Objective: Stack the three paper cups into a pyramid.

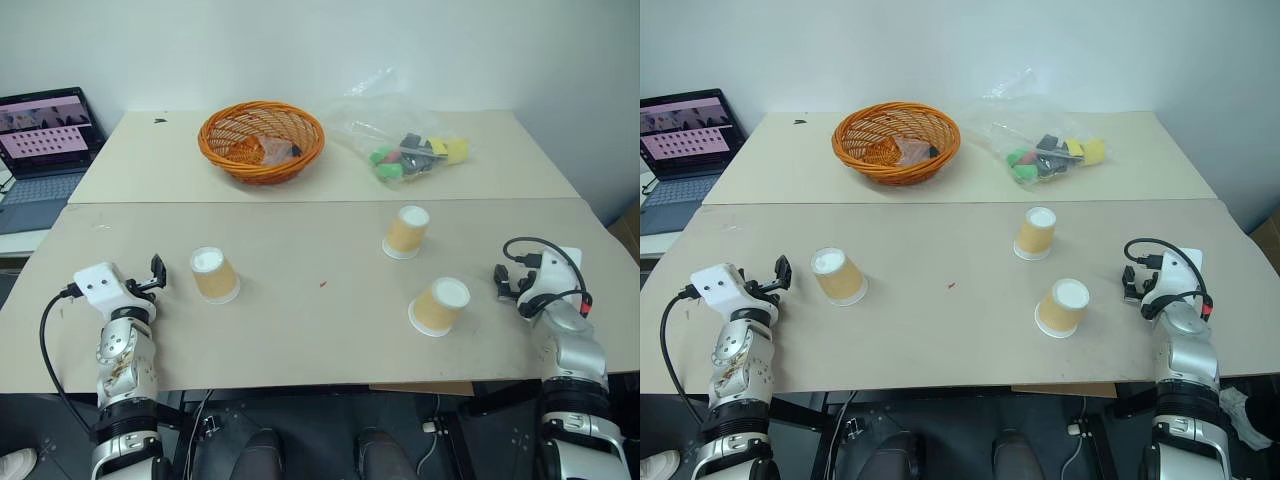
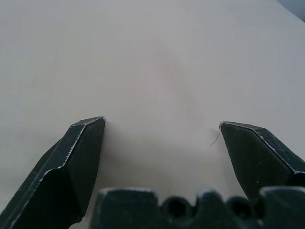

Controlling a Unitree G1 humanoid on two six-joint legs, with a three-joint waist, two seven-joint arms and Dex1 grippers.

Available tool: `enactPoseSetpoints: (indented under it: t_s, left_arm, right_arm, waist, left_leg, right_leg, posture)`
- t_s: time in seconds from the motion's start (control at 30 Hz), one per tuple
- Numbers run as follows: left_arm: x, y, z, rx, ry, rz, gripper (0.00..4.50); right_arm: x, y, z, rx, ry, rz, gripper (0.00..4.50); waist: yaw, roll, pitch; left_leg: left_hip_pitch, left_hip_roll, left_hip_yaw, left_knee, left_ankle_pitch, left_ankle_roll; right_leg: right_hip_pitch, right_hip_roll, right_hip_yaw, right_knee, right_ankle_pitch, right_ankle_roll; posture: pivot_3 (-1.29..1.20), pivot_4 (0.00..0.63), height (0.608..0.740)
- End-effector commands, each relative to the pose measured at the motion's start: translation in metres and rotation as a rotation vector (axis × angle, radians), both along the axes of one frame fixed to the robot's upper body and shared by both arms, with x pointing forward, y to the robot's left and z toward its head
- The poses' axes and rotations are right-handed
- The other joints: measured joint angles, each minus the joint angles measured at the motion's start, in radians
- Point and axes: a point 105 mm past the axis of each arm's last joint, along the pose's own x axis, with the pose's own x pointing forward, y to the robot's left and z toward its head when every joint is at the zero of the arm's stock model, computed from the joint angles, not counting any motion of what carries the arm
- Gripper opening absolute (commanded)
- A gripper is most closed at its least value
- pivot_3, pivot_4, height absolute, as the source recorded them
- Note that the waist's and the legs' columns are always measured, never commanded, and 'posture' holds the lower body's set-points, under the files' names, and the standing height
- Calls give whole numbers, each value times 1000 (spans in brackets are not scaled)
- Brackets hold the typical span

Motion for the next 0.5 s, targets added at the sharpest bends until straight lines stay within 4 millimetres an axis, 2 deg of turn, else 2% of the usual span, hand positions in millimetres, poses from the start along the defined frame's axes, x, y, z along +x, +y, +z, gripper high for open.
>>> enactPoseSetpoints:
  t_s: [0.03, 0.1, 0.27, 0.37, 0.5]
  left_arm:
    - [2, 8, 21, -7, -72, 5, 4495]
    - [9, 3, 35, -57, -124, -55, 4495]
    - [14, -22, 103, -116, -326, -238, 4495]
    - [-2, -81, 156, -66, -441, -594, 4495]
    - [-29, -132, 175, -21, -432, -911, 4495]
  right_arm:
    - [4, 0, 18, -27, -66, 5, 4481]
    - [4, 1, 16, -26, -61, 5, 4481]
    - [4, 0, 14, -29, -53, 5, 4481]
    - [2, -3, 12, -29, -44, -3, 4481]
    - [1, -3, 11, -31, -39, -5, 4481]
  waist:
    - [0, 0, 0]
    - [0, 0, 0]
    - [1, 0, 0]
    - [-1, -1, 0]
    - [-1, 1, 0]
  left_leg:
    - [0, 0, 0, 0, 0, 0]
    - [0, 0, 0, 0, 0, 0]
    - [-2, 0, 0, 0, 0, 0]
    - [-2, 0, 0, 0, 0, 0]
    - [-2, 0, 0, 0, 0, 0]
  right_leg:
    - [0, 0, 0, 0, 0, 0]
    - [0, 0, 0, 0, 0, 0]
    - [-1, 0, 0, 0, 0, 0]
    - [-1, 0, 0, -1, 0, 0]
    - [0, 0, 0, -1, 0, 0]
  posture:
    - [0, 150, 740]
    - [0, 150, 740]
    - [0, 150, 740]
    - [0, 150, 740]
    - [0, 150, 740]
